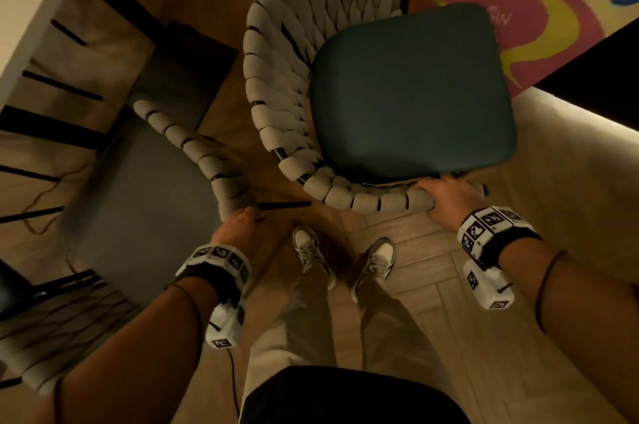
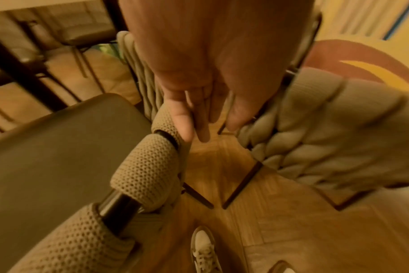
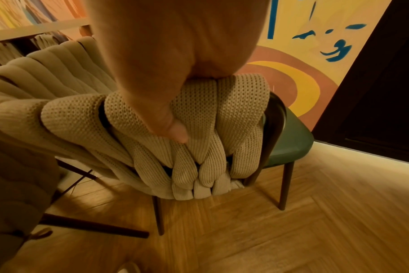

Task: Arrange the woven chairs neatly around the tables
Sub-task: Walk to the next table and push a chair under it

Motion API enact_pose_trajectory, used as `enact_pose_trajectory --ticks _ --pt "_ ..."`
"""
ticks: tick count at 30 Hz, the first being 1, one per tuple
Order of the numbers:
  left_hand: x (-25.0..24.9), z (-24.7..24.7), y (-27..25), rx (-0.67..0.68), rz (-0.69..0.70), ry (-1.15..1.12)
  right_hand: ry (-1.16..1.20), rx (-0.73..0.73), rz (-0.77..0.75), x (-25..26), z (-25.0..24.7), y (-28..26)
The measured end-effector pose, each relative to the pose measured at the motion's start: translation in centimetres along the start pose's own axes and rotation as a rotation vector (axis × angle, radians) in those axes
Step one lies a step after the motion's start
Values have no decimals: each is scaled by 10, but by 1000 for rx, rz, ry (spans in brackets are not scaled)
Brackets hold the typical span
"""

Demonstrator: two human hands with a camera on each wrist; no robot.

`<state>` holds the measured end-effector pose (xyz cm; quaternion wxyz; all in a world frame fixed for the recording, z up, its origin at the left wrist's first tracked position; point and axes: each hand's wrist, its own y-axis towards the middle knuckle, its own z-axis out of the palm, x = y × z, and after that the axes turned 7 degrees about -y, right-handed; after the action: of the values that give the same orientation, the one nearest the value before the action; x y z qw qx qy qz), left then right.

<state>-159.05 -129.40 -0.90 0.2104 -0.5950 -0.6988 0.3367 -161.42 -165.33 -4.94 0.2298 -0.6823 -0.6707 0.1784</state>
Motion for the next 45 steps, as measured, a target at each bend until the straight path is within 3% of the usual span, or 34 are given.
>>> enact_pose_trajectory --ticks 3,5,8,10,13,16,19,23,26,27,29,31,33,35,37,41,45 --pt "27 2 -2 -189 74 14 -26 7 2 -3 1 -3" --pt "41 8 -8 -292 -5 -43 -67 16 4 -3 3 -4" --pt "52 18 -7 -270 -235 -238 -68 86 -31 1 5 -2" --pt "52 21 0 -251 -276 -257 -48 106 -102 16 4 0" --pt "38 9 9 -365 -211 -154 -39 74 -151 56 6 -2" --pt "10 -12 25 -437 -67 -173 25 -2 -54 74 12 -5" --pt "-20 -34 50 -435 68 -243 55 19 -27 64 14 -14" --pt "-53 -57 85 -402 96 -444 52 50 51 32 26 -46" --pt "-71 -69 103 -355 145 -491 43 112 220 8 41 -78" --pt "-76 -71 110 -335 153 -507 81 58 307 5 45 -89" --pt "-89 -73 120 -304 157 -533 339 -201 583 11 47 -113" --pt "-103 -75 128 -279 157 -559 735 -423 980 33 45 -126" --pt "-114 -76 135 -245 136 -565 1285 -356 1274 63 48 -122" --pt "-119 -78 142 -202 94 -524 1885 -147 1289 91 61 -106" --pt "-120 -79 147 -181 61 -474 2211 -36 1240 109 66 -88" --pt "-113 -80 141 -163 15 -518 2245 -148 1351 113 68 -70" --pt "-91 -61 118 -177 -79 -609 2113 -63 1299 96 74 -81"
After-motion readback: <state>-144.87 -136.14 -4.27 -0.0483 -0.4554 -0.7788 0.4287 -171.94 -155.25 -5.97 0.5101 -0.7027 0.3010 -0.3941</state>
